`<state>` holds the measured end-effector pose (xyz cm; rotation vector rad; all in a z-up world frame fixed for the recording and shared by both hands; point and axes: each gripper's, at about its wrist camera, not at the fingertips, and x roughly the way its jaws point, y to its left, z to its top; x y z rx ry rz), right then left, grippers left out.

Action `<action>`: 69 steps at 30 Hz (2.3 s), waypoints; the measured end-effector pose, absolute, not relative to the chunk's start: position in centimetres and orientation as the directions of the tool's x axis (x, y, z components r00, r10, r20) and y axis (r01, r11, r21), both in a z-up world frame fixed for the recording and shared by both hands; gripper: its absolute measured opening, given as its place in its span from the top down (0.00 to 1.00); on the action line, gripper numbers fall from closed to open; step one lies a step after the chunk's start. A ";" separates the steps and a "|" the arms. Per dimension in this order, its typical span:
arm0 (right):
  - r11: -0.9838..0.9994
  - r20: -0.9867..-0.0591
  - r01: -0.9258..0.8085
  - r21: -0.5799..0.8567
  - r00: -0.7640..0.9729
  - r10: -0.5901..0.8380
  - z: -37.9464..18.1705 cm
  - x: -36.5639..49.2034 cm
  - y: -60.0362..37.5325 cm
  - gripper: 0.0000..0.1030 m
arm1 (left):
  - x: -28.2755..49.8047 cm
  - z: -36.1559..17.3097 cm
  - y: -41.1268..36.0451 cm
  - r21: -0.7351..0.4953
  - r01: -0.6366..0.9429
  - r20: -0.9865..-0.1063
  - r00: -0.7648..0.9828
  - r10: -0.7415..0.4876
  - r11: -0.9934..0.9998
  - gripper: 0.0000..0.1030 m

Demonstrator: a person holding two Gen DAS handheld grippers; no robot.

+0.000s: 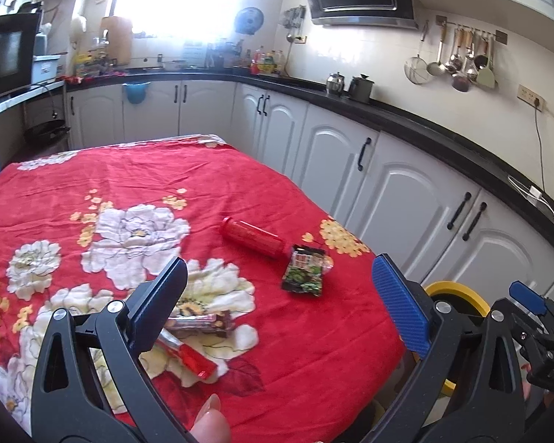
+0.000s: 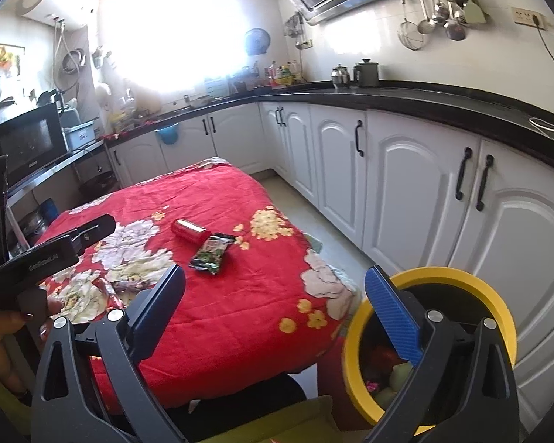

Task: Collect trash
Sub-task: 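Move both open tools back over the table toward the red can, then grasp the green snack packet with the right tool while the left tool grasps the red candy wrapper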

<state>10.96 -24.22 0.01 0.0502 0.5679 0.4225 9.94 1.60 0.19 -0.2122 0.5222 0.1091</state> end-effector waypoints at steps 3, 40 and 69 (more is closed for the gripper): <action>0.906 -0.512 -0.395 0.151 0.753 0.413 0.1 11.1 -23.1 0.08 | 9.9 0.1 2.4 -0.179 -0.174 -0.507 0.860 0.061 0.968 0.11; 0.878 -0.637 -0.465 0.116 0.643 0.425 -5.8 20.3 -12.4 0.08 | 10.1 -8.0 14.0 -0.386 -0.462 -0.722 0.690 0.051 0.799 0.43; 0.874 -0.749 -0.422 0.239 0.493 0.443 -11.0 26.7 -9.0 0.68 | 10.5 -10.8 16.8 -0.499 -0.487 -0.724 0.689 -0.036 0.717 0.82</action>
